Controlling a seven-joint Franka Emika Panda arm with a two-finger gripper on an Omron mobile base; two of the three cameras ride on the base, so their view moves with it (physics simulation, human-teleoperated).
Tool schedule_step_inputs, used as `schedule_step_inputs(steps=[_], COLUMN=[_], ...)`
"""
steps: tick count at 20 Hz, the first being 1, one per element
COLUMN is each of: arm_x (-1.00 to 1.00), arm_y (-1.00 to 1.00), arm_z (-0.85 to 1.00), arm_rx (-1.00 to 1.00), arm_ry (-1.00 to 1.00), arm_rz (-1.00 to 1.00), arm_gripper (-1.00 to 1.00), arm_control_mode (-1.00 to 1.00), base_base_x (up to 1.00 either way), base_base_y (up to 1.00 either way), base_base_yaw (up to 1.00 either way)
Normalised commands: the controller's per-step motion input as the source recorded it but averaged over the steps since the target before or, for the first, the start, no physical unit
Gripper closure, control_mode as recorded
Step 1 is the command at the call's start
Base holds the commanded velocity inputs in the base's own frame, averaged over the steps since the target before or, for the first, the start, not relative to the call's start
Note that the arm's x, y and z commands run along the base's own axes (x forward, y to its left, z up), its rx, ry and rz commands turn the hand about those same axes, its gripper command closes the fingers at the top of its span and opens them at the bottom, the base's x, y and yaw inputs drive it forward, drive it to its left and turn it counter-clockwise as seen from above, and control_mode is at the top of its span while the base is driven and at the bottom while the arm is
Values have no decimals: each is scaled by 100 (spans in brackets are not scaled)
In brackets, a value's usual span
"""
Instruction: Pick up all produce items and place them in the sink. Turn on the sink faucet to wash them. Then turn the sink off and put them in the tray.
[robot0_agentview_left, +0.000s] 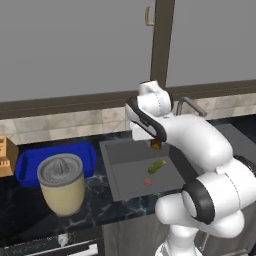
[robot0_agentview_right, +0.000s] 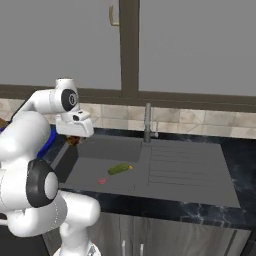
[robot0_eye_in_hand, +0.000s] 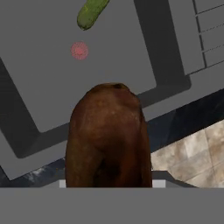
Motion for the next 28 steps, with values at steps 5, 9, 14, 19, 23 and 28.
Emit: schedule_step_inputs(steps=[5, 9, 14, 19, 23, 28], arm_x=[5, 8, 4, 5, 3, 10], arm_y=[6, 14, 42, 66, 51, 39], arm_z=[0, 10, 7, 7, 19, 12], arm_rx=[0, 0, 3, 5, 16, 17], arm_ry=[2, 3, 0, 4, 1, 0], arm_rz=[0, 10, 30, 27, 19, 17], arm_gripper=[100, 100, 100, 100, 100, 100], arm_control_mode=[-100, -100, -100, -100, -100, -100], base_base_x=[32, 0, 0, 0, 0, 0], base_base_y=[35, 0, 0, 0, 0, 0], base_base_yaw=[0, 0, 0, 0, 0, 0])
